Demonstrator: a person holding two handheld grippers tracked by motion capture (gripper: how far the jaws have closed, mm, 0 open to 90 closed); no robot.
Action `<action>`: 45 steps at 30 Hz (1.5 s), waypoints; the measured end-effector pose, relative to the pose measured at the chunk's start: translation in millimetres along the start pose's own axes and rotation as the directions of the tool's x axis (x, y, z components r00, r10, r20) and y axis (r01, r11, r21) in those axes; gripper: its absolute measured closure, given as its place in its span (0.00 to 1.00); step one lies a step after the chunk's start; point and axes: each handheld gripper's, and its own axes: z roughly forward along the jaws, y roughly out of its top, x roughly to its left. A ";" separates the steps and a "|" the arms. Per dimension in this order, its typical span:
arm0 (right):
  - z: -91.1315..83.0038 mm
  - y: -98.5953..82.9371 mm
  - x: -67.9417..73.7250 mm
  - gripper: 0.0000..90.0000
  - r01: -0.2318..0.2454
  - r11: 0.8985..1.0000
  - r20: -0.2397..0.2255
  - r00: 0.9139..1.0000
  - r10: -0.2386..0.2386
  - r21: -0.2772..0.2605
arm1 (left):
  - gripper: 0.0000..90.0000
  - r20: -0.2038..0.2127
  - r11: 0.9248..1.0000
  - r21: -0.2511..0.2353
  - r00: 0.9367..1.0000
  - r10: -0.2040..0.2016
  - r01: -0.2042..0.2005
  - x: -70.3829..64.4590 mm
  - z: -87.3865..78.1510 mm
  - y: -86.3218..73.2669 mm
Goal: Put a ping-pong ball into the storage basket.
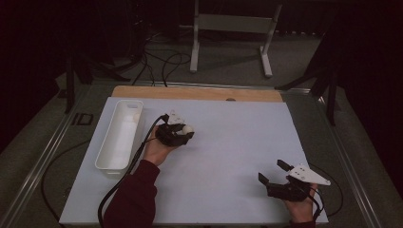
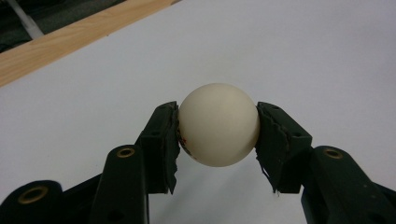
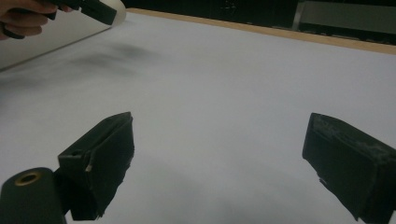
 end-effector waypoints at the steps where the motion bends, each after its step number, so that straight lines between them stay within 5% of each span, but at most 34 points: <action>1: 0.0 0.0 0.0 0.10 -0.001 1.000 0.000 1.000 0.001 0.000 | 0.58 0.002 1.000 0.003 1.000 0.004 -0.004 -0.2 -1.5 0.6; 45: 0.2 -0.1 0.2 0.10 0.001 1.000 0.000 1.000 -0.001 0.000 | 0.58 0.070 0.997 -0.067 0.996 0.049 -0.044 -7.8 -49.2 17.9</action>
